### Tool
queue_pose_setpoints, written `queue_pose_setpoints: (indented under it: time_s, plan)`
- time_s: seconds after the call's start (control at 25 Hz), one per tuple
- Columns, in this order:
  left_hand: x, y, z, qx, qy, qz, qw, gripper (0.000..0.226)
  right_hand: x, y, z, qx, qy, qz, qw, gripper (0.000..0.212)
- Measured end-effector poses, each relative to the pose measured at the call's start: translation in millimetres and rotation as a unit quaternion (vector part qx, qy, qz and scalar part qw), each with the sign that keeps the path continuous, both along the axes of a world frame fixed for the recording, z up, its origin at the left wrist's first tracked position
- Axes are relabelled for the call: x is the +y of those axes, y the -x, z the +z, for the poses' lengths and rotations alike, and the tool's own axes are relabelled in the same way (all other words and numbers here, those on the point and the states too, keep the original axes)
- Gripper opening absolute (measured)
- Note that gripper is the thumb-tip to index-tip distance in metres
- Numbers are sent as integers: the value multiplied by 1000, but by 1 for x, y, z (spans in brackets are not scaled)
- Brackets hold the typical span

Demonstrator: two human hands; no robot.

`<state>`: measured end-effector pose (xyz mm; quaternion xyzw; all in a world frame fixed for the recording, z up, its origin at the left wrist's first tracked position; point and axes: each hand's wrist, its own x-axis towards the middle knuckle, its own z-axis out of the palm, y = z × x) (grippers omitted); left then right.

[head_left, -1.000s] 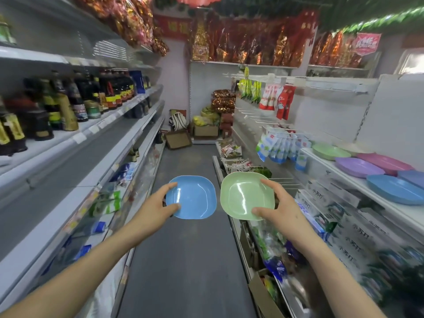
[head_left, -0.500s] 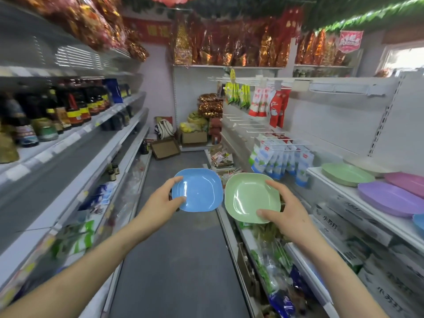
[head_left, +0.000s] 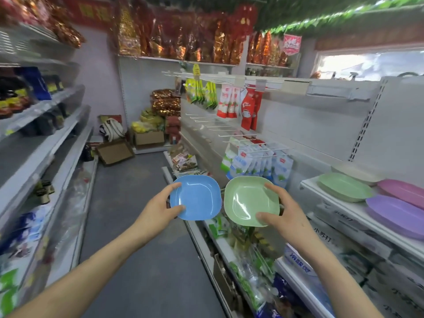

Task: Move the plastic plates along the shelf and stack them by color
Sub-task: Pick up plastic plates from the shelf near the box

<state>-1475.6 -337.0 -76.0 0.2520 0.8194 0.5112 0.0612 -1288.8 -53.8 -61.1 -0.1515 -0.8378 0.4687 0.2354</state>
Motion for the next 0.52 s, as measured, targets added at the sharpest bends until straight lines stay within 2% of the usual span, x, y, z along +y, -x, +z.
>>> queue_pose_setpoints:
  time_s: [0.28, 0.52]
  plan:
    - [20, 123, 24, 28, 19, -94, 995, 62, -16, 64, 10, -4, 4, -103, 995, 79]
    - [84, 166, 12, 39, 31, -200, 979, 63, -17, 47, 5, -17, 5, -205, 979, 77]
